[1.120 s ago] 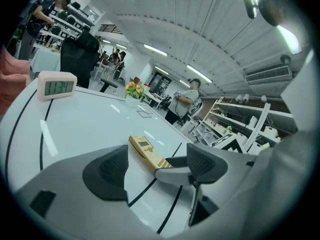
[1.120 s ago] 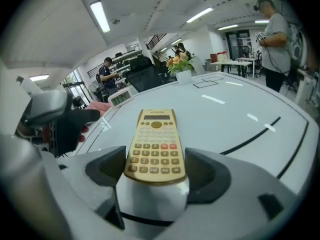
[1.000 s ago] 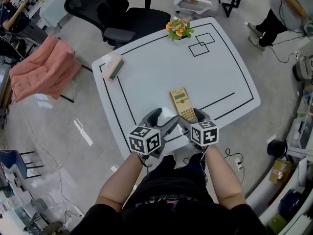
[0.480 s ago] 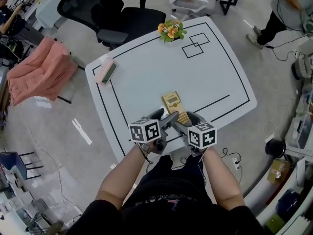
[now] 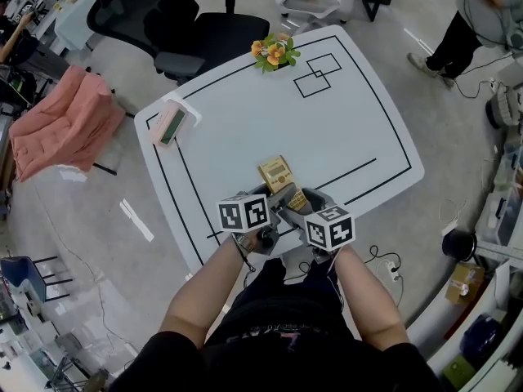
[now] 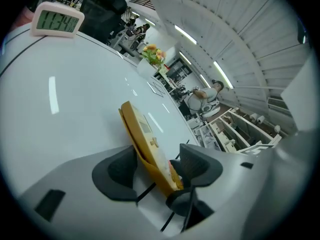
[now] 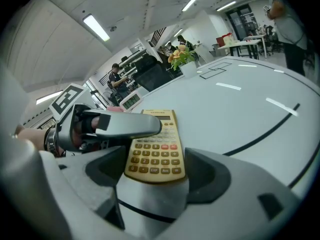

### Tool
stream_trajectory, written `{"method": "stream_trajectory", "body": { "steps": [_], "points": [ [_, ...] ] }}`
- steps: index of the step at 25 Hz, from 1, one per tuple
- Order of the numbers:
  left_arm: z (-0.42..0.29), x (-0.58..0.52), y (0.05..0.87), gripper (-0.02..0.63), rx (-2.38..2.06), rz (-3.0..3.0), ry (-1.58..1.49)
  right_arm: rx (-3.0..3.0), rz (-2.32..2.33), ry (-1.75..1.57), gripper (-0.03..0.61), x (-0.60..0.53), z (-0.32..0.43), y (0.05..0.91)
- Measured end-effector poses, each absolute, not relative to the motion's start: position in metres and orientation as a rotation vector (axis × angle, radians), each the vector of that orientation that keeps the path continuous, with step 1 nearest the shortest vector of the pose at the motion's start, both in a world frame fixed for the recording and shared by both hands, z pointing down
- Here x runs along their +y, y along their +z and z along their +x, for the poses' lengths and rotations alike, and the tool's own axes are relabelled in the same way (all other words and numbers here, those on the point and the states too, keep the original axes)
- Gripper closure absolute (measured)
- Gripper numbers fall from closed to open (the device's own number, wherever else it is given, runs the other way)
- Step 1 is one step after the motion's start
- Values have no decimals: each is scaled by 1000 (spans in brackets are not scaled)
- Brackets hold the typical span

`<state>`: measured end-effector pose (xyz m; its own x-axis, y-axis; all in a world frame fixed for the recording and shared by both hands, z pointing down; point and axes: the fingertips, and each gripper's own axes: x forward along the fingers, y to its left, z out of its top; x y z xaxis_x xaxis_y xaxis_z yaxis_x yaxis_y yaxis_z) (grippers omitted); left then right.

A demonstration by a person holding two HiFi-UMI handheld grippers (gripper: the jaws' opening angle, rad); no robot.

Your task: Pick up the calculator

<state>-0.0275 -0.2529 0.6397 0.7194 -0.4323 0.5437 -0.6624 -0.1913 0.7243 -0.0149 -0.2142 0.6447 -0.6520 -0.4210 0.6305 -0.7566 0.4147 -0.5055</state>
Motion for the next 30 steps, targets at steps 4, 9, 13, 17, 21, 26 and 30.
{"method": "stream_trajectory", "body": {
  "steps": [4,9,13,17,21,26,30],
  "points": [
    [-30,-255,647,443,-907,1795,306,-2271,994,1127,210,-215,-15,645],
    [-33,-254,647,468,-925,1734,239,-2281,963,1117,209,-213,-15,644],
    [-34,-254,642,487,-954,1709,186,-2321,942,977,209,-213,-12,641],
    [-36,-262,627,501,-1002,1706,101,-2392,911,826,209,-218,-9,622],
    [-43,-270,609,532,-1085,1726,49,-2433,890,713,209,-223,2,604],
    [-50,-278,587,534,-1162,1729,-33,-2506,925,638,214,-237,28,575],
    [-49,-278,559,534,-1242,1797,-71,-2569,1013,460,397,-252,55,541]
  ]
}}
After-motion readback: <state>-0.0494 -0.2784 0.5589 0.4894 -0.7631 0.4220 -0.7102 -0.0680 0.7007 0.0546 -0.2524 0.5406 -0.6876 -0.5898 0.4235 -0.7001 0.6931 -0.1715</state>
